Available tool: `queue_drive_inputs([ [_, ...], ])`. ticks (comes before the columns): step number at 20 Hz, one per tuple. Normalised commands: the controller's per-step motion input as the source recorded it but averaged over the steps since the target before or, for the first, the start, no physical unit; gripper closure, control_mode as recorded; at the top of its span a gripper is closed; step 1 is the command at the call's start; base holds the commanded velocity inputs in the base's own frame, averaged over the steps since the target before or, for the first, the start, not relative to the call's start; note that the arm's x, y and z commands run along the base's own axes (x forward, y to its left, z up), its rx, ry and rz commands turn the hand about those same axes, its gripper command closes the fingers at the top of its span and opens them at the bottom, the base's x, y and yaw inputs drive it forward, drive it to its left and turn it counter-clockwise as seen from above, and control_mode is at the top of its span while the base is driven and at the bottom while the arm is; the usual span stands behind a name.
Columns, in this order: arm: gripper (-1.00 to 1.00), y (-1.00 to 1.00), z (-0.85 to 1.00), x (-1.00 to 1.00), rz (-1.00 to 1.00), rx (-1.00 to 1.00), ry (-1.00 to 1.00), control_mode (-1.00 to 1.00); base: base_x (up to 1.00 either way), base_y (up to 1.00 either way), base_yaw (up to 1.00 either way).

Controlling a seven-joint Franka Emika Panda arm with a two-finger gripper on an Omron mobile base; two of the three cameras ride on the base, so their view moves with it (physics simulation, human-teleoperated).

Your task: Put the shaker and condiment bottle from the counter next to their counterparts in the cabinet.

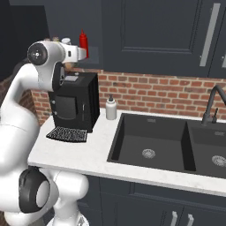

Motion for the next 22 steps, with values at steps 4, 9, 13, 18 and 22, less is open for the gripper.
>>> queue_drive_inputs([
  [4, 1.00, 0.00, 0.17, 0.26, 0.00, 0.00, 0.00, -1.00, 0.00, 0.00, 0.00],
  [9, 1.00, 0.00, 0.06, 0.22, 0.00, 0.00, 0.00, -1.00, 0.00, 0.00, 0.00],
  [13, 1.00, 0.02, 0.00, 0.23, 0.00, 0.00, 0.00, -1.00, 0.00, 0.00, 0.00],
  [18, 1.00, 0.08, 0.00, 0.13, 0.01, 0.00, 0.00, -1.00, 0.00, 0.00, 0.00],
  [22, 1.00, 0.09, 0.00, 0.18, 0.01, 0.00, 0.00, -1.00, 0.00, 0.00, 0.00],
])
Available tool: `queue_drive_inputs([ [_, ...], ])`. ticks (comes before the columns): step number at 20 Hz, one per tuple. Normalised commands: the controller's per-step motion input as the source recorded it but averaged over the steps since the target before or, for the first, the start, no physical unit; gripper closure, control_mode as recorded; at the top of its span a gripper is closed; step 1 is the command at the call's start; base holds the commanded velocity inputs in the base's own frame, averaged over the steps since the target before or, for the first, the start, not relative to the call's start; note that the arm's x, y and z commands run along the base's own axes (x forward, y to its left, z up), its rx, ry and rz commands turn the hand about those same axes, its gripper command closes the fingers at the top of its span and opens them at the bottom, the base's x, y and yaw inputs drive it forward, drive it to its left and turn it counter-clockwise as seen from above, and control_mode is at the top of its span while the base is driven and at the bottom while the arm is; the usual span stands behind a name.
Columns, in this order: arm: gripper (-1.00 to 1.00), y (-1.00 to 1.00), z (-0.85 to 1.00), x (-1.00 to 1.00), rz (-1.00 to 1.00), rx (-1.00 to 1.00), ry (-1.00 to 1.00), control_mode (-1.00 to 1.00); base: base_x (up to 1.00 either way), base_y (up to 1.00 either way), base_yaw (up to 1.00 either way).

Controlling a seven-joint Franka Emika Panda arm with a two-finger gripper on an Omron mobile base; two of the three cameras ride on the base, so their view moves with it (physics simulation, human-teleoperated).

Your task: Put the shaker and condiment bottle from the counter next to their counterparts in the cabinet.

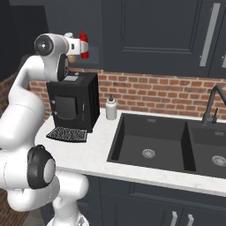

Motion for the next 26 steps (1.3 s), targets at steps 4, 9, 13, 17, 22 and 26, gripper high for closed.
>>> queue_drive_inputs([
  [4, 1.00, 0.12, 0.00, 0.35, 0.00, 0.00, 0.00, -1.00, 0.00, 0.00, 0.00],
  [9, 1.00, 0.12, -0.07, 0.37, 0.00, 0.00, 0.00, -1.00, 0.00, 0.00, 0.00],
  [13, 1.00, 0.07, -0.13, 0.22, 0.05, -0.01, 0.02, -1.00, 0.00, 0.00, 0.00],
  [17, 1.00, 0.05, -0.10, 0.22, 0.04, 0.00, 0.02, -1.00, 0.00, 0.00, 0.00],
  [22, 1.00, 0.00, -0.01, 0.32, 0.00, 0.00, 0.00, -1.00, 0.00, 0.00, 0.00],
  [26, 1.00, 0.00, 0.00, 0.31, 0.00, 0.00, 0.00, -1.00, 0.00, 0.00, 0.00],
])
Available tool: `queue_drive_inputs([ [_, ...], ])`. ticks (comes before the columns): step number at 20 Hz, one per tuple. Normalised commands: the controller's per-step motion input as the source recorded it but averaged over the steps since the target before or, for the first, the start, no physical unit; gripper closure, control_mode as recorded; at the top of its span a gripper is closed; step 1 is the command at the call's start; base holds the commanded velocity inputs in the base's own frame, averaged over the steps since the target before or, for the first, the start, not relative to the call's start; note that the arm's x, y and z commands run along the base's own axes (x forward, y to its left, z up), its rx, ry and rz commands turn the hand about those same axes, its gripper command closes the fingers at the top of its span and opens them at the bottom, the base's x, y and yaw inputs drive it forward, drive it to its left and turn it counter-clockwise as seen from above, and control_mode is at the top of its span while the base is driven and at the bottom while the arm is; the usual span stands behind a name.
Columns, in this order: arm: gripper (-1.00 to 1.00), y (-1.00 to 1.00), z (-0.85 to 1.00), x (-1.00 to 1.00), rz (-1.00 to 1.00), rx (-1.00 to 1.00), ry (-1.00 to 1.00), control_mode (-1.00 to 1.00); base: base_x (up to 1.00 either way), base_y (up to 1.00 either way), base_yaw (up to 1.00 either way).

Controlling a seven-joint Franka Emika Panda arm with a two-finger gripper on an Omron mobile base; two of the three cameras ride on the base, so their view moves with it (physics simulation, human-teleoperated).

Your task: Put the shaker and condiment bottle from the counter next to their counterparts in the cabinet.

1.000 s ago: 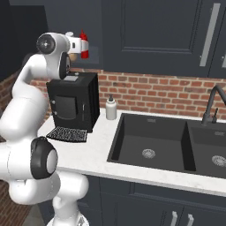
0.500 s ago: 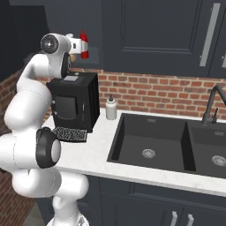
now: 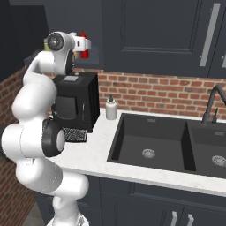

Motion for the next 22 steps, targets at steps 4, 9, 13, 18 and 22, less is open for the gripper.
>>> queue_drive_inputs([
  [4, 1.00, 0.04, -0.01, 0.17, 0.00, 0.00, 0.00, -1.00, 0.00, 0.00, 0.00],
  [9, 1.00, 0.02, 0.00, 0.05, 0.00, 0.00, 0.00, -1.00, 0.00, 0.00, 0.00],
  [13, 1.00, 0.00, 0.00, 0.04, 0.00, 0.00, 0.00, -1.00, 0.00, 0.00, 0.00],
  [18, 1.00, 0.00, 0.00, 0.01, 0.00, 0.00, 0.00, -1.00, 0.00, 0.00, 0.00],
  [22, 1.00, 0.00, -0.07, 0.01, 0.00, 0.00, 0.01, -1.00, 0.00, 0.00, 0.00],
])
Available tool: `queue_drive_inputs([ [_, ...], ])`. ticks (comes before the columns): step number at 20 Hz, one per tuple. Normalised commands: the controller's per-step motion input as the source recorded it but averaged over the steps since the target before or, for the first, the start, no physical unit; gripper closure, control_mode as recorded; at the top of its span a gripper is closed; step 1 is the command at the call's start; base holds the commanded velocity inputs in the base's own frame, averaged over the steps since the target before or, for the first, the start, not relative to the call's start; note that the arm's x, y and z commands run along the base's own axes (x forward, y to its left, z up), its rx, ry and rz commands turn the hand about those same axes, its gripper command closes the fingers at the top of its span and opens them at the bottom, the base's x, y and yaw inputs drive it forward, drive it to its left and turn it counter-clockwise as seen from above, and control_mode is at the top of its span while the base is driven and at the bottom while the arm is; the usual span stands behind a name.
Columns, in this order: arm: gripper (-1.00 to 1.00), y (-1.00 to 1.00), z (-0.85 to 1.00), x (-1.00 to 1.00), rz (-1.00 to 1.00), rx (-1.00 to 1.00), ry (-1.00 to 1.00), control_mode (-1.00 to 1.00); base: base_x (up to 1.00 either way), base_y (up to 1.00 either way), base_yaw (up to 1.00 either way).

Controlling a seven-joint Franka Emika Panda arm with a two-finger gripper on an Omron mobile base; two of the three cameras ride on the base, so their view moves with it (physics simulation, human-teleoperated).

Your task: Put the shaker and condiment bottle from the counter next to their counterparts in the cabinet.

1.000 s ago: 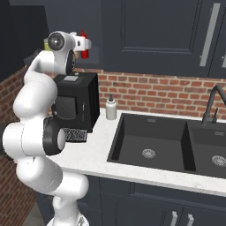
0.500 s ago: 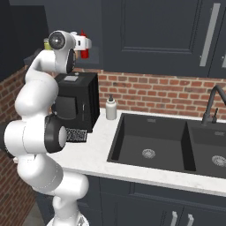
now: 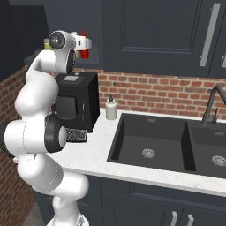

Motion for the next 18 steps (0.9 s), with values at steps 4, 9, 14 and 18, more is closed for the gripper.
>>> queue_drive_inputs([
  [4, 1.00, 0.01, -0.15, 0.04, 0.00, 0.00, 0.00, -1.00, 0.00, 0.00, 0.00],
  [9, 1.00, 0.03, -0.28, 0.06, 0.00, 0.00, 0.01, -1.00, 0.00, 0.00, 0.00],
  [14, 1.00, 0.04, -0.38, 0.09, 0.00, 0.00, 0.00, -1.00, 0.00, 0.00, 0.00],
  [18, 1.00, 0.03, -0.41, 0.09, 0.00, 0.00, 0.00, -1.00, 0.00, 0.00, 0.00],
])
